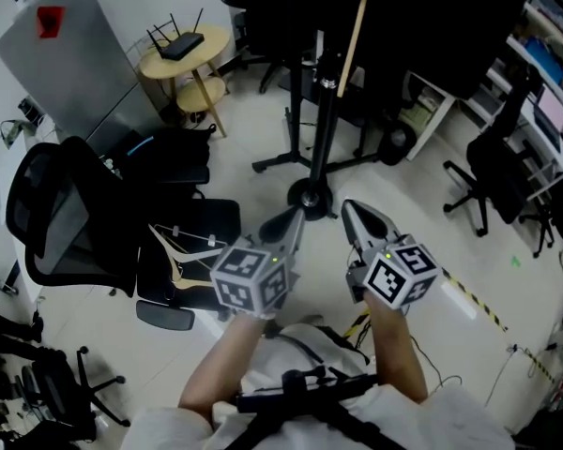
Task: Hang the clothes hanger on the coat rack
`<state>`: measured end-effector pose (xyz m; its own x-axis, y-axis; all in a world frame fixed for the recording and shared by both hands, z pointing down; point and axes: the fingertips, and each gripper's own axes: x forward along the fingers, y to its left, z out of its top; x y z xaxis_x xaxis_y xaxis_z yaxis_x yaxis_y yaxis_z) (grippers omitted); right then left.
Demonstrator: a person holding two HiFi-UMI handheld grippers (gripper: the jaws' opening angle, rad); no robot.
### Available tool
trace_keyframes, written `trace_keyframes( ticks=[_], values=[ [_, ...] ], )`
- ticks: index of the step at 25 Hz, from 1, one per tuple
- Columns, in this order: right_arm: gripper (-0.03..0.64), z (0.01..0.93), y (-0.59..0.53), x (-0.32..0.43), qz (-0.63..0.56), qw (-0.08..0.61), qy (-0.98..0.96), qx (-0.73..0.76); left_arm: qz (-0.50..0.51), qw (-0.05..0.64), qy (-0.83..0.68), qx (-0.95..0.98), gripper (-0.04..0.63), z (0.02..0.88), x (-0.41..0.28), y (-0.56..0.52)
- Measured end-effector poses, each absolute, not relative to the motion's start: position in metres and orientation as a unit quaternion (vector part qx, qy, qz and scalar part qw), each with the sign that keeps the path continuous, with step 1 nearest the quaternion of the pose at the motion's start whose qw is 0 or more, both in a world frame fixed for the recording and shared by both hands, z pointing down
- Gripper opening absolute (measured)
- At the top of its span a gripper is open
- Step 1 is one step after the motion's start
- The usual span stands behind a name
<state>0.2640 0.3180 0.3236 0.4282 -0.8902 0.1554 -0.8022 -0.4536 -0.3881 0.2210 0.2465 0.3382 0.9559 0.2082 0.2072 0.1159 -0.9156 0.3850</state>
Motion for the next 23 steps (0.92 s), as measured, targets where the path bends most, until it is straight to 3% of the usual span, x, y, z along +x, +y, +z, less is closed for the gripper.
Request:
trace_keyframes(
  ticks=[23],
  values=[
    [0.002,0.313,0.276,0.287,-0.160,0.114,0.493,-0.848,0.118,0.190,0.110,0.969,-0.011,0.331,0.254,0.211]
  ],
)
